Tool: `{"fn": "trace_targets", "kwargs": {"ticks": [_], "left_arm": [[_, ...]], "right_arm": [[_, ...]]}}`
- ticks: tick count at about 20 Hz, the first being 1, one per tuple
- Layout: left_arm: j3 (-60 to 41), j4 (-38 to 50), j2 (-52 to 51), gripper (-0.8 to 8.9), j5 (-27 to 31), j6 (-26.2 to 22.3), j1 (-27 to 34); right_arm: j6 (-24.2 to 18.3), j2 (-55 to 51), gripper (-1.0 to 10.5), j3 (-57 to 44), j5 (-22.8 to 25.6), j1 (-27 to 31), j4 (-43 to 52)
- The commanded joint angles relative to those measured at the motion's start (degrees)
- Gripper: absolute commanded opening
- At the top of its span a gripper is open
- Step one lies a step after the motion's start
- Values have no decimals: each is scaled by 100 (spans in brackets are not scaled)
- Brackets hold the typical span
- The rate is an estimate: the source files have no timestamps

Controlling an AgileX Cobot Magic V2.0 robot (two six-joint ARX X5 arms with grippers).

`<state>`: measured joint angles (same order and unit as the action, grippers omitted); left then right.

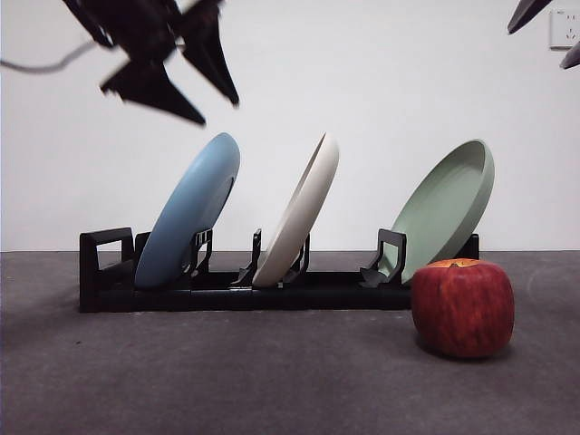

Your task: Take the blue plate from the plate rack,put the plate on the table,take the apple from the table,put the apple in the plate

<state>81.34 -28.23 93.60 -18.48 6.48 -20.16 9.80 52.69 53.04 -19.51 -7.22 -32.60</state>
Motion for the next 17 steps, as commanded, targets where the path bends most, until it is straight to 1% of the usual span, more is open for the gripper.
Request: {"fn": "trace_targets", "kwargs": {"ticks": [1, 3, 5, 6, 8, 10, 12, 14, 15, 17], "left_arm": [[-11, 61, 278, 282, 98, -50, -70], [-11, 63, 424, 282, 122, -50, -96], [-11, 72, 463, 276, 306, -50, -118], [-11, 72, 463, 220, 337, -52, -125], [-2, 66, 461, -24, 304, -50, -127], [55, 7, 450, -8, 284, -52, -127], [247, -240, 369, -8, 46, -50, -131], [651, -660, 286, -8, -133, -55, -166], [920, -960, 225, -8, -129, -70, -188], [1499, -1558, 107, -8, -127, -278, -260]], "right_arm": [[-42, 4, 320, 39, -2, -2, 35], [-42, 4, 319, 39, 4, -2, 35], [-42, 4, 319, 39, 4, -2, 35], [-42, 4, 319, 39, 4, -2, 35], [-42, 4, 319, 39, 9, -2, 35], [-42, 4, 319, 39, 9, -2, 33], [-42, 4, 319, 39, 9, -2, 33], [-42, 4, 319, 39, 9, -2, 35], [-44, 4, 319, 39, 9, -2, 35], [-44, 4, 319, 39, 13, -2, 37]]}}
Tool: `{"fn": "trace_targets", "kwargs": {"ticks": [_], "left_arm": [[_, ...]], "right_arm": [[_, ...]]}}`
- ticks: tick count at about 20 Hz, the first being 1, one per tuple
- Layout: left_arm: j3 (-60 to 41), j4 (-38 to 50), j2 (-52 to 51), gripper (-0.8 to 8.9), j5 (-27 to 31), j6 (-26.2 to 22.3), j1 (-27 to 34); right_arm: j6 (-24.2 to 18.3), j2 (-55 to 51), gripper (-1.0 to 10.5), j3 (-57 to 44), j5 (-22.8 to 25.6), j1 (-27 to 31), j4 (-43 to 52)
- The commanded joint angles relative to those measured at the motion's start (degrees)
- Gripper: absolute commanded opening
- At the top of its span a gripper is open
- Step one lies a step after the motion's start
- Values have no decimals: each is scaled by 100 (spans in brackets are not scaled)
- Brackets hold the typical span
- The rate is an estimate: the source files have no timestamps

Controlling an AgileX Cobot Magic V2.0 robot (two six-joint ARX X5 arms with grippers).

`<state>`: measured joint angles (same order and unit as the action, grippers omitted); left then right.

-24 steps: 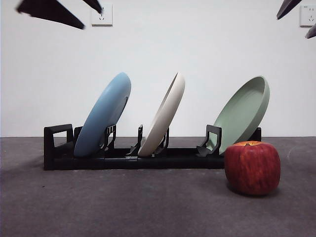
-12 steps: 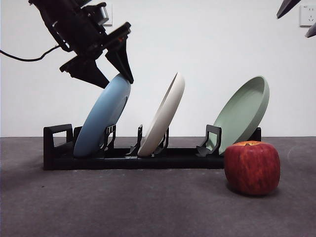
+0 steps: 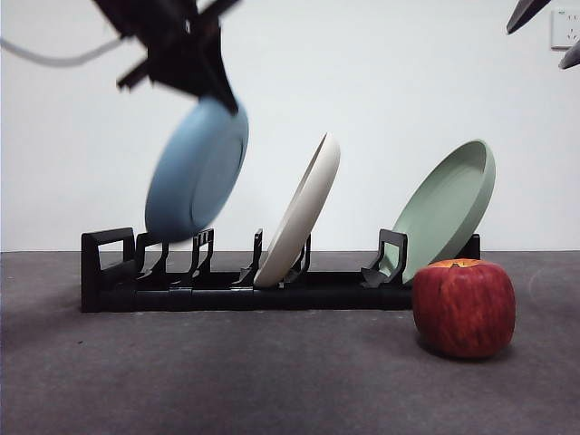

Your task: Take the blue plate from the plate rack,put the plate on the table,take the apple from the table,put the apple in the plate

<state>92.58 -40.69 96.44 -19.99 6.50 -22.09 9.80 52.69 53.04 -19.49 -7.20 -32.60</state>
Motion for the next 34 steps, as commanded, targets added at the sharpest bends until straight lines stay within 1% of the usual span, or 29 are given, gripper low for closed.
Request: {"fn": "trace_targets", "kwargs": {"ticks": [1, 3, 6, 7, 8, 9, 11, 12, 14, 16, 18, 20, 22, 23, 26, 27, 29, 31, 34], "left_arm": [[658, -592, -247, -8, 22, -374, -127], [1086, -1069, -494, -8, 24, -503, -278], [1185, -1526, -1182, -8, 50, -708, -654], [1185, -1762, -1429, -8, 160, -813, -824], [1185, -2035, -1661, -8, 452, -883, -1043], [1182, -2330, -1878, -8, 874, -955, -1305], [1174, -2876, -2177, -8, 1749, -953, -1978], [1169, -3147, -2260, -8, 2232, -835, -2400], [1158, -3639, -2310, -8, 3272, -433, -3198], [1005, -3875, -2310, -8, 4354, 76, -4015], [562, -3871, -2310, -8, 5101, 654, -4800], [-122, -3762, -2308, -9, 5641, 1126, -5268], [-920, -3407, -2293, -9, 5598, 1314, -5442], [-1294, -3147, -2286, -9, 5521, 1314, -5469], [-2446, -1967, -2135, -9, 5184, 1235, -5464], [-2793, -1471, -2028, -9, 5042, 1045, -5434], [-3128, -855, -1797, -9, 4760, 647, -5372], [-3220, -448, -1373, -9, 4494, 173, -5259], [-3220, 175, -651, -9, 4457, -546, -5047]], "right_arm": [[-44, 4, 319, 39, 11, -2, 39], [-46, 4, 319, 39, 11, -2, 37], [-48, 4, 319, 39, 11, -2, 37], [-46, 4, 319, 39, 9, -2, 37], [-48, 4, 319, 39, 11, -2, 37], [-48, 4, 319, 39, 11, -2, 37], [-46, 4, 319, 39, 11, -2, 37], [-46, 4, 319, 39, 11, -2, 37], [-46, 4, 319, 39, 11, -2, 35], [-46, 4, 319, 39, 11, -2, 35], [-46, 4, 319, 39, 11, -2, 33], [-46, 2, 319, 39, 11, -2, 33], [-46, 2, 319, 39, 11, -2, 33], [-46, 2, 319, 39, 11, -2, 28], [-46, 2, 319, 39, 17, -2, -92], [-46, 2, 319, 39, 33, -2, -101], [-46, 2, 319, 39, 31, -2, -103], [-46, 2, 319, 39, 33, -2, -120], [-46, 2, 319, 39, 33, -2, -162]]}}
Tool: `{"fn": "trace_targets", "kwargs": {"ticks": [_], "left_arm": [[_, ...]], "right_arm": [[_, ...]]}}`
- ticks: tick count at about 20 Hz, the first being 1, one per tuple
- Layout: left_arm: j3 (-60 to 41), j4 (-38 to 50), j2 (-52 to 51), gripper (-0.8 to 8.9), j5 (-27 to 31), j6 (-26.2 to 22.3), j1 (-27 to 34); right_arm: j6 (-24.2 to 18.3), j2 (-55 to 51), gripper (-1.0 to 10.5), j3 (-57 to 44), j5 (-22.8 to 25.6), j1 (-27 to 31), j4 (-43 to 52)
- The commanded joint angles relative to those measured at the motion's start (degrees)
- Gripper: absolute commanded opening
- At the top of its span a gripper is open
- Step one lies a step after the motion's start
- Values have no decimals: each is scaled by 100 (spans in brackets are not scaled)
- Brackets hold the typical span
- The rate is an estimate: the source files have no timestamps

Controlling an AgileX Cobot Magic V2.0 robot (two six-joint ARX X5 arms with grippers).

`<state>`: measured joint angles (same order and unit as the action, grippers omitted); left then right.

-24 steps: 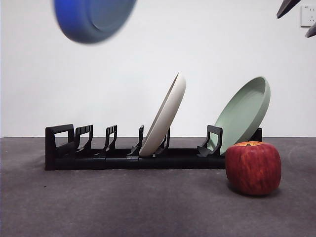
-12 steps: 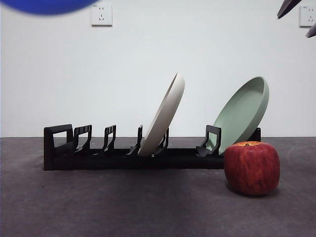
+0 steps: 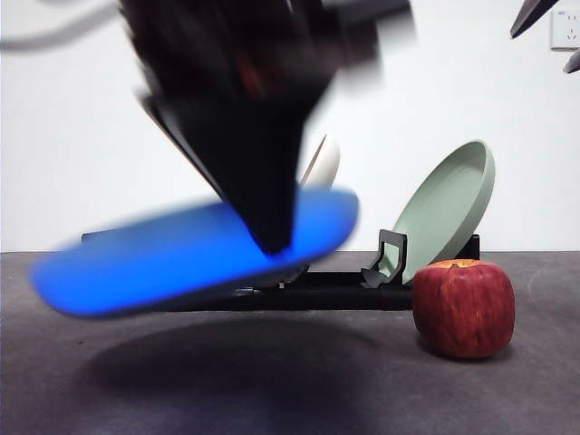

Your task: Take the blue plate from the plate rack,put the plate on the table,take the apple from the table,put the apple in the plate

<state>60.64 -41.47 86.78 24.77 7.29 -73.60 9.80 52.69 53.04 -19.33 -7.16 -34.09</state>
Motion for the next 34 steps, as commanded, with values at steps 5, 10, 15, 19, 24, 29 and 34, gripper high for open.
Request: {"fn": "trace_targets", "kwargs": {"ticks": [5, 10, 15, 19, 24, 29, 34], "left_arm": [[-26, 680, 1165, 0, -546, -1102, 605], [-4, 627, 1075, 312, -839, -975, 898], [566, 146, 479, 386, -841, -409, 1005], [1244, 72, -564, 385, -855, -389, 1008], [2164, -278, -1735, 381, -186, -411, 1078], [2594, -450, -2677, 381, 927, -452, 1078], [2597, -667, -3303, 377, 1281, -446, 1075]], "right_arm": [[-46, 4, 319, 39, 11, -9, -118], [-212, 4, 326, 39, -26, -46, -258], [-481, 116, 541, 42, 33, -588, -339], [-522, 542, 540, 74, 490, -1121, -345], [-678, 1469, 540, 92, 1154, -1690, -343], [-734, 2498, 540, 92, 1384, -2081, -341], [-734, 3438, 537, 92, 1585, -2260, -190]]}}
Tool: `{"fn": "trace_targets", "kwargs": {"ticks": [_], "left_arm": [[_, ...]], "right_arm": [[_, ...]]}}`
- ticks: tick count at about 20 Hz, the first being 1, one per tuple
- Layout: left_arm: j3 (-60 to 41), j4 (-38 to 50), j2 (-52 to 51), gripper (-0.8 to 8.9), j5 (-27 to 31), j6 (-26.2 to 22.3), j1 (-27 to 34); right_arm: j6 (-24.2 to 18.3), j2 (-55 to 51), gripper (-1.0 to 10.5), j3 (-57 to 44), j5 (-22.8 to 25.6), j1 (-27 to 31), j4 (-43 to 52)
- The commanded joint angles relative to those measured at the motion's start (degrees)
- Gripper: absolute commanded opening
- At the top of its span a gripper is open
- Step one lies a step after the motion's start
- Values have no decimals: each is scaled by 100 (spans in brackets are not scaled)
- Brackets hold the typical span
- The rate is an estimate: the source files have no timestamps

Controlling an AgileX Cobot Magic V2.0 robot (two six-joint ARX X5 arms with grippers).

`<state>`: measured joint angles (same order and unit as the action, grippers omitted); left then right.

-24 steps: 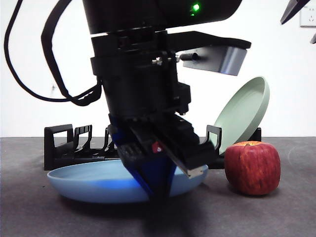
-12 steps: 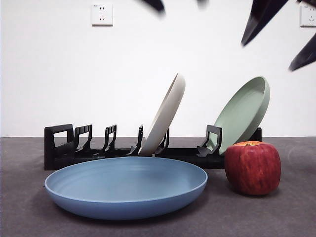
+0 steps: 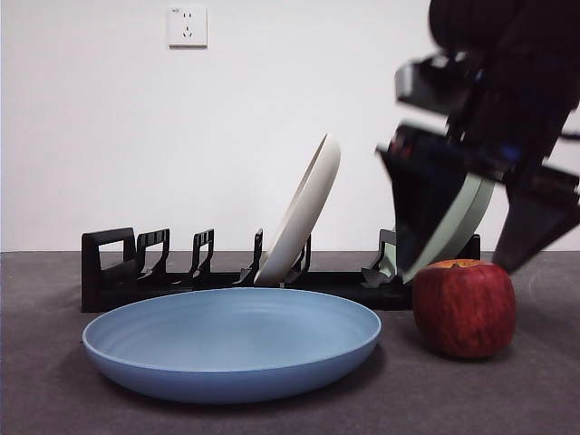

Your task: Take the blue plate from the plate rack,put the plate on the table,take the apple from the table,put the apple in the plate

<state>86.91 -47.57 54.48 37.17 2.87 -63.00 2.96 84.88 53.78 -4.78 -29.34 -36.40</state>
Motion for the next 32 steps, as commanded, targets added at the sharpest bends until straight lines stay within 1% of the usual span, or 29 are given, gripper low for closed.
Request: {"fn": "trace_targets", "kwargs": {"ticks": [1, 3, 4, 6, 7, 9, 11, 12, 13, 15, 17, 20, 23, 27, 30, 32], "left_arm": [[-31, -98, -136, 377, 39, 9, 15], [-31, -227, -234, 377, 42, 17, 15], [-31, -273, -262, 377, 39, 22, 15], [-31, -374, -269, 377, 39, 44, 15], [-31, -426, -269, 377, 42, 44, 15], [-31, -492, -267, 377, 39, 42, 15], [-31, -492, -267, 377, 39, 37, 15], [-31, -492, -267, 377, 39, 37, 15], [-31, -490, -267, 377, 39, 35, 15], [-31, -490, -267, 377, 42, 28, 15], [-31, -511, -267, 377, 85, 4, 15], [-31, -658, -267, 377, 490, -9, 15], [-31, -850, -267, 377, 688, -7, 15], [-31, -955, -267, 377, 774, -4, 15], [-31, -994, -267, 377, 776, 9, 15], [-31, -1021, -267, 377, 776, 13, 15]], "right_arm": [[-50, 363, 536, 17, 203, -48, 55], [-33, 599, 520, 17, 214, -46, 52], [22, 632, 441, 17, 214, -46, 52], [37, 597, 95, 17, 201, -48, 55], [35, 538, -23, 20, 190, -46, 52], [57, 334, -8, 44, 181, -48, -20], [223, 74, -8, 175, 166, -103, -149], [256, -52, -8, 275, 72, -184, -186], [256, -155, -9, 402, -144, -251, -184], [267, -201, -12, 748, -437, -483, -181], [304, -118, -12, 1091, -407, -861, -96], [341, 264, -12, 1598, -363, -1364, 2], [341, 927, -12, 2044, 26, -1766, 4], [341, 1751, -12, 2291, 85, -1963, 37], [339, 2264, -11, 2291, 85, -1965, 28], [337, 2509, 11, 2291, 74, -1965, 0]]}}
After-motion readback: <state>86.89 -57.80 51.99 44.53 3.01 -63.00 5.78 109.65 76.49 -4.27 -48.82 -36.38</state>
